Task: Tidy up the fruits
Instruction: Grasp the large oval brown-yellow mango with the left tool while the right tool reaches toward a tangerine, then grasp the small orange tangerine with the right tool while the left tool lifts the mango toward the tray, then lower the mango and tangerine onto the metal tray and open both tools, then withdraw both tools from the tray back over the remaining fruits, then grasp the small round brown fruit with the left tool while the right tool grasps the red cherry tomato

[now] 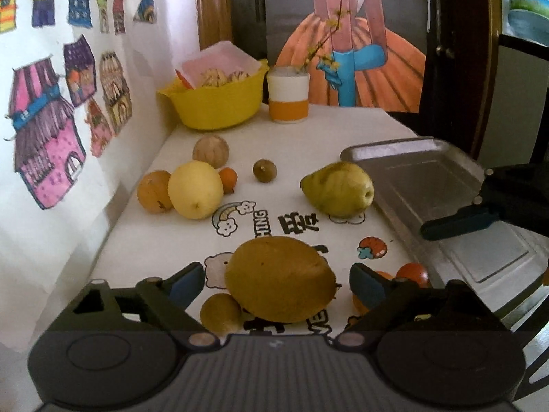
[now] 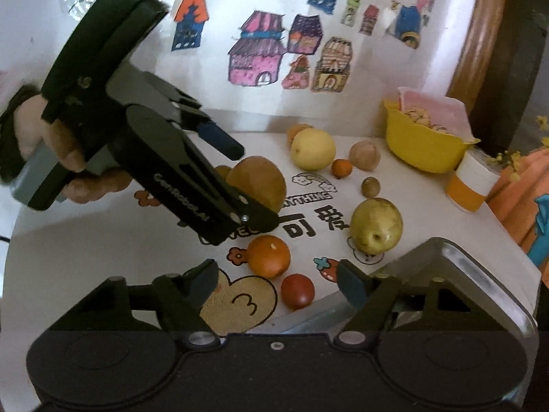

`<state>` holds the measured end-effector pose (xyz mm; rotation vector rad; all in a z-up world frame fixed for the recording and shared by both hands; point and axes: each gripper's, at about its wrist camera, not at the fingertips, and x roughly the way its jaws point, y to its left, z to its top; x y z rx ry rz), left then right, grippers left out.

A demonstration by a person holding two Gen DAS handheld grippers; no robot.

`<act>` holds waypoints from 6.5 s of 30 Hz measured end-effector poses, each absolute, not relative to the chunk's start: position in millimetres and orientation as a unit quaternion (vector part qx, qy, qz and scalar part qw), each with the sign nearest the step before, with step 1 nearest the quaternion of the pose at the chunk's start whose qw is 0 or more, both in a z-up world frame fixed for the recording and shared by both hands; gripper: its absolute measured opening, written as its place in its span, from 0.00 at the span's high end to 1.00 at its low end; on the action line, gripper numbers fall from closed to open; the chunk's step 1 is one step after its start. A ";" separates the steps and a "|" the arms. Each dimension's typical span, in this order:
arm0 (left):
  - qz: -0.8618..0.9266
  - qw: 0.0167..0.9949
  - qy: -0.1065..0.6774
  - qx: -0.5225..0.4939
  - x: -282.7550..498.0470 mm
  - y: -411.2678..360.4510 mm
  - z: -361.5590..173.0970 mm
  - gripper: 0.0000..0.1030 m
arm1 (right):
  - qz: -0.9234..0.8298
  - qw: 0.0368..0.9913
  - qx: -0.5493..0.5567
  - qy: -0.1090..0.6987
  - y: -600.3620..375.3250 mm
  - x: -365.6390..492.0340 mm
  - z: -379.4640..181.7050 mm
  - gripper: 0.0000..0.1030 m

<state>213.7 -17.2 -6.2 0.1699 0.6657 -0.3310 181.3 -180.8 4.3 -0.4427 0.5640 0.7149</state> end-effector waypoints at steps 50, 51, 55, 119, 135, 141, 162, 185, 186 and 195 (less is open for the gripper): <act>-0.180 0.936 0.297 -0.055 283.0 -128.5 33.2 0.26 | 0.211 0.921 -0.174 0.276 -323.4 254.6 32.1 0.67; -0.180 0.934 0.302 -0.063 290.8 -137.5 29.7 0.26 | 0.205 0.924 -0.171 0.273 -330.9 261.6 28.9 0.67; -0.177 0.933 0.308 -0.061 310.3 -164.1 14.4 0.26 | 0.194 0.933 -0.137 0.270 -354.9 286.5 15.2 0.67; -0.058 0.954 0.290 -0.050 81.0 -2.8 24.2 0.00 | 0.169 0.946 -0.041 0.275 -248.6 58.1 57.8 0.01; 0.000 0.944 0.329 -0.033 78.2 38.9 0.4 0.00 | 0.223 0.913 -0.059 0.337 -202.1 89.7 27.0 0.01; -0.025 0.945 0.325 -0.028 101.4 42.9 5.8 0.00 | 0.238 0.909 -0.087 0.330 -196.8 118.5 28.1 0.01; -0.043 0.946 0.320 0.015 182.0 19.4 -11.7 0.01 | 0.257 0.902 -0.136 0.318 -186.6 181.9 16.2 0.23; -0.080 0.935 0.344 -0.006 202.3 7.0 -19.3 0.42 | 0.256 0.901 -0.151 0.315 -179.2 192.3 6.7 0.62; -0.079 0.936 0.343 -0.005 202.1 5.8 -19.4 0.47 | 0.254 0.901 -0.155 0.314 -178.3 192.3 6.3 0.62; -0.097 0.933 0.345 -0.009 202.9 -4.7 -19.0 0.71 | 0.254 0.888 -0.218 0.315 -169.3 191.2 5.2 0.64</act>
